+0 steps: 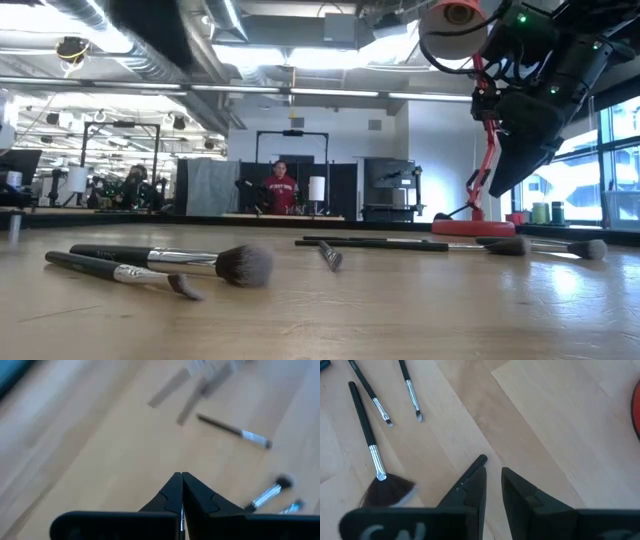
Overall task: Pick & Place Makeup Brushes
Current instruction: Put the black eyeshadow brush into the makeup organizer
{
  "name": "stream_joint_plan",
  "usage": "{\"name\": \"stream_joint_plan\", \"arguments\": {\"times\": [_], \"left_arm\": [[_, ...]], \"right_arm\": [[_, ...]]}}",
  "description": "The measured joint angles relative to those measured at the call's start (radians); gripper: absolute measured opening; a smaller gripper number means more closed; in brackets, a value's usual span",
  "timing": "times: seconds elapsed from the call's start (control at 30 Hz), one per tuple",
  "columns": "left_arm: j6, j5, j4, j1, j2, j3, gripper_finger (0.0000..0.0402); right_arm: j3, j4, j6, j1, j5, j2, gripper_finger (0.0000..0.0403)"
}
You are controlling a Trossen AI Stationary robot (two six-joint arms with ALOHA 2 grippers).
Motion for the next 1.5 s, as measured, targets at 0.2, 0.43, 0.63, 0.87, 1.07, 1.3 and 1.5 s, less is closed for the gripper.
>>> {"name": "stream_joint_plan", "arguments": {"times": [0.2,0.43,0.63,0.87,1.07,1.3,1.5], "left_arm": [[-0.334,-0.157,-0.175,-0.294,-0.121,0.0,0.0003],[-0.586,-0.26,-0.313,-0.554,-0.131,0.0,0.0003],[-0.647,-0.228,-0.397,-0.643,-0.079,0.001,0.0003],[-0.733,-0.132,-0.411,-0.664,-0.02,0.001,0.0003],[-0.748,-0.093,-0.408,-0.64,-0.021,0.001,0.0003],[-0.783,-0.071,-0.379,-0.64,0.008,0.001,0.0003],[-0.77,-0.05,-0.371,-0.64,0.028,0.001,0.0003]], "right_arm": [[0.0,0.0,0.0,0.0,0.0,0.0,0.006],[0.0,0.02,0.0,0.0,0.0,0.0,0.006],[0.0,0.02,0.001,0.0,0.0,0.0,0.006],[0.0,0.02,0.003,0.0,0.0,0.0,0.006],[0.0,0.02,0.016,0.0,0.0,0.0,0.006],[0.0,0.02,0.018,0.0,0.0,0.0,0.006],[0.0,0.02,0.013,0.0,0.0,0.0,0.006]]}}
